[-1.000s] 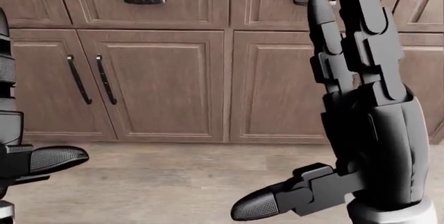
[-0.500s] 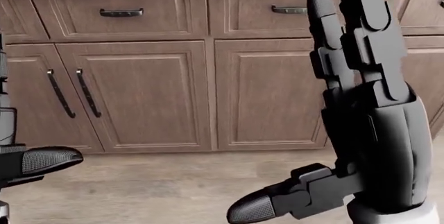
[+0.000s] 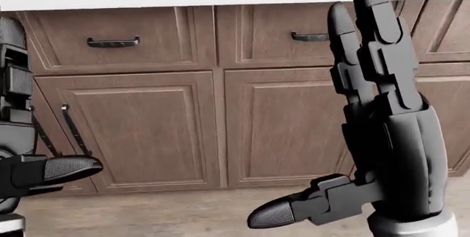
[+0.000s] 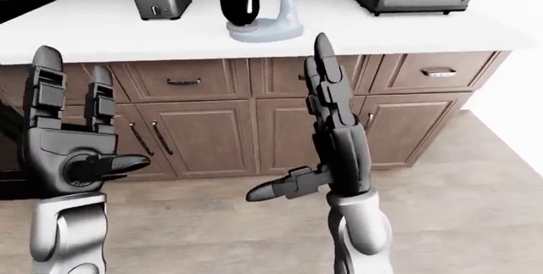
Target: Open the stand mixer head.
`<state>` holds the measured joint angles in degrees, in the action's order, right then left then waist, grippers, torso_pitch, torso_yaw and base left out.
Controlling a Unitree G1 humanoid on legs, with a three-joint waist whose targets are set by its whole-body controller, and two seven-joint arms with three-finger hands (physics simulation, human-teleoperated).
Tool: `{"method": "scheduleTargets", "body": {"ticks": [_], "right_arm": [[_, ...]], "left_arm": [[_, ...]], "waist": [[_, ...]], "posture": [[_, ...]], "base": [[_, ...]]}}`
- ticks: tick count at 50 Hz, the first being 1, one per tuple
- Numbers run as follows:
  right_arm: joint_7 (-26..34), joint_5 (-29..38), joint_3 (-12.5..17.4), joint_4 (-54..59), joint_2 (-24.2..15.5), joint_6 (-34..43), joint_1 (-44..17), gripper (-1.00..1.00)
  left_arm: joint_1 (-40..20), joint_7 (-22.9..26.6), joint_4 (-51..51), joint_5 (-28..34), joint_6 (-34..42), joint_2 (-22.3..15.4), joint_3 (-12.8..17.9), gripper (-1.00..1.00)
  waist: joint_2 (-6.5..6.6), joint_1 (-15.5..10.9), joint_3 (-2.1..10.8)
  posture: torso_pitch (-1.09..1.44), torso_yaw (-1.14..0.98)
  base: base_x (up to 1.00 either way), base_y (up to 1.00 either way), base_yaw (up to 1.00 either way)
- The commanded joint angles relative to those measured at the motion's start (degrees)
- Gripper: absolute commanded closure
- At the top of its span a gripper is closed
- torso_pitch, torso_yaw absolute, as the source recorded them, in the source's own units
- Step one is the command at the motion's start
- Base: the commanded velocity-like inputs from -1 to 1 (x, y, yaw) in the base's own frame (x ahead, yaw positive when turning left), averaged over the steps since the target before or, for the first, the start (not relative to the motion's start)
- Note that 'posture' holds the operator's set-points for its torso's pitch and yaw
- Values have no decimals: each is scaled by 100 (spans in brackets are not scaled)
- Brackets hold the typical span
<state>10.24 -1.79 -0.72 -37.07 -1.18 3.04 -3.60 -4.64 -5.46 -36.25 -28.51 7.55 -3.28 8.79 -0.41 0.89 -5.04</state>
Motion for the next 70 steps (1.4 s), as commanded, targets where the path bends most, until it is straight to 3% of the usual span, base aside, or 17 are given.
{"method": "scheduleTargets", "body": {"ticks": [1, 7, 9, 17, 19, 26, 28, 30, 31, 37, 39, 47, 49, 58, 60, 67, 70], "right_arm": [[-14, 0, -62, -284, 15, -197, -187, -100], [-9, -84, -58, -371, 23, -185, -172, -100], [-13, -62, -69, -356, 19, -218, -169, -100], [-25, -19, -69, -318, 24, -195, -169, -100], [-29, -5, -69, -303, 19, -210, -187, -100], [-64, -10, -52, -280, 24, -212, -189, -100], [-83, 9, -34, -262, 17, -223, -190, -100], [-108, 96, -43, -244, 10, -177, -182, -100], [-101, 89, -40, -237, 11, -214, -180, -100], [-79, 0, -35, -288, 15, -175, -177, -100], [-121, 79, -30, -256, 11, -194, -190, -100], [-117, -9, -2, -256, 10, -169, -214, -100], [-121, 35, -11, -251, 0, -180, -221, -100], [-139, -17, -1, -300, 16, -115, -215, -100], [-118, -16, -31, -322, 13, -199, -177, -100], [-133, -13, -16, -337, 18, -154, -180, -100], [-134, -28, -15, -316, 13, -205, -172, -100]], "left_arm": [[-159, 46, -341, 2, -257, -57, 105, -98], [-150, 48, -358, -14, -250, -59, 118, -97], [-148, 47, -355, -10, -254, -56, 115, -97], [-129, 55, -342, -4, -273, -51, 119, -97], [-126, 59, -335, -3, -280, -50, 118, -97], [-114, 64, -327, 16, -287, -42, 98, -97], [-119, 70, -319, 28, -289, -41, 93, -98], [-115, 65, -340, 42, -279, -33, 73, -98], [-115, 64, -342, 40, -275, -32, 74, -97], [-117, 65, -337, 39, -273, -33, 86, -97], [-115, 69, -335, 40, -273, -34, 85, -97], [-131, 75, -309, 45, -280, -36, 86, -97], [-125, 71, -310, 41, -279, -36, 90, -97], [-111, 81, -337, 33, -269, -40, 97, -98], [-107, 82, -335, 26, -273, -43, 110, -97], [-100, 73, -374, 40, -251, -33, 85, -97], [-83, 93, -347, 49, -278, -25, 83, -97]], "waist": [[-78, -18, 233], [337, 14, 448], [119, -57, -152], [-98, -186, 442], [-19, -161, -162], [212, -55, 525], [134, -113, -48], [151, -154, -68], [208, -88, 283], [-40, -124, 470], [54, -40, -105], [178, 2, 429], [244, -6, -95], [24, -107, 597], [88, -75, -83], [210, -23, 508], [203, -124, -72]], "posture": [[0, 0], [0, 0], [0, 0], [0, 0], [0, 0], [0, 0], [0, 0], [0, 0], [0, 0], [0, 0], [0, 0], [0, 0], [0, 0], [0, 0], [0, 0], [0, 0], [0, 0]], "base": [[0, 0, 0], [9, 0, 0], [99, 0, 0], [26, 0, 0], [100, -5, 0], [20, 0, 0], [100, 0, 0], [44, 0, 0], [0, 0, 0], [8, -1, 0], [89, -14, 0], [17, -2, 0], [100, -8, 0], [6, 0, 0], [99, -8, 0], [13, 0, 0], [89, -1, 0]]}}
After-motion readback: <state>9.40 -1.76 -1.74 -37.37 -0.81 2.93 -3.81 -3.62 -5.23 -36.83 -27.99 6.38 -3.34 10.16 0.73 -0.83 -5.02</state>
